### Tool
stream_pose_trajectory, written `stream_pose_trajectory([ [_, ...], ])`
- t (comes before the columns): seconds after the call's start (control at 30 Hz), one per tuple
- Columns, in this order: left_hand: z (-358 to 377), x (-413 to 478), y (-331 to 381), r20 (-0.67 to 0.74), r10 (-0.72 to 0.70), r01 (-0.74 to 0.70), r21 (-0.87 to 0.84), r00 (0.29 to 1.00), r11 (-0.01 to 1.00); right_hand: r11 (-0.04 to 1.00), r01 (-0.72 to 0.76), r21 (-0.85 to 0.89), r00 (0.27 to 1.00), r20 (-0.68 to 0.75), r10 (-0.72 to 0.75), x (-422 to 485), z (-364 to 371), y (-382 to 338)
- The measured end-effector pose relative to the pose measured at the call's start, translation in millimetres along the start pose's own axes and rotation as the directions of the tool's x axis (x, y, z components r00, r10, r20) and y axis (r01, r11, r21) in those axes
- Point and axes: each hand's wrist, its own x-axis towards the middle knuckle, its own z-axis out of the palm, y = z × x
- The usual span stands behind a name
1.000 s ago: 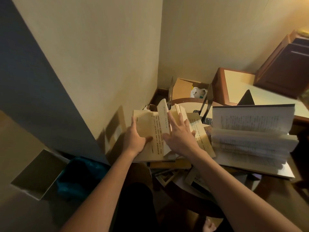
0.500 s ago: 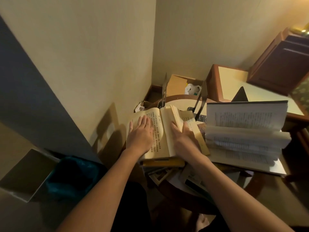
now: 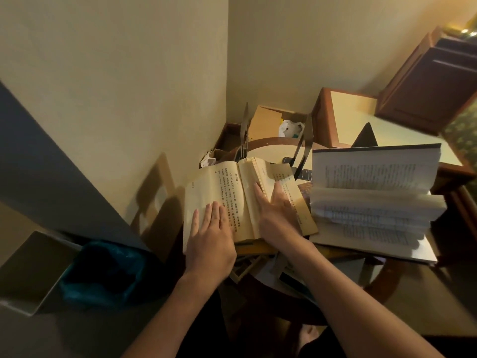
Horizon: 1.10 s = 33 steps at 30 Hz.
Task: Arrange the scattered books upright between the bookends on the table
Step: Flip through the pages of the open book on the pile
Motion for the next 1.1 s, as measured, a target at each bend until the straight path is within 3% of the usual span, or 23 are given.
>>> stream_pose_trajectory([
  [0.13, -7, 44, -6, 0.007, 0.017, -0.017, -0.001, 1.000, 1.000, 0.919, -0.249, 0.305, 0.961, -0.037, 0.273, 5, -3, -12],
  [0.2, -8, 70, -8, 0.013, 0.006, -0.006, -0.008, 1.000, 1.000, 0.900, -0.258, 0.352, 0.959, -0.023, 0.284, 4, -4, -14],
  [0.33, -8, 88, -13, 0.006, -0.024, 0.024, -0.069, 1.000, 0.997, 0.930, -0.209, 0.302, 0.971, -0.052, 0.235, -2, -5, -12],
  [0.57, 4, 15, -19, -0.027, -0.011, 0.009, -0.095, 1.000, 0.995, 1.000, -0.023, 0.002, 0.999, -0.025, 0.023, -4, 0, -3],
  [0.7, 2, 6, -19, -0.018, -0.003, 0.002, -0.074, 1.000, 0.997, 0.971, -0.178, 0.161, 0.983, -0.012, 0.182, -4, -2, -9],
  [0.83, -4, 48, -23, -0.014, 0.004, -0.006, -0.088, 1.000, 0.996, 0.979, -0.167, 0.114, 0.986, 0.024, 0.165, -6, -5, -11],
  [0.97, -4, 79, -27, -0.015, -0.025, 0.023, -0.113, 1.000, 0.993, 0.934, -0.208, 0.291, 0.974, -0.030, 0.226, -2, -5, -9],
  [1.1, 5, 60, -27, -0.025, -0.056, 0.050, -0.193, 0.998, 0.980, 0.991, -0.097, 0.088, 0.995, -0.018, 0.099, 2, 0, 5],
])
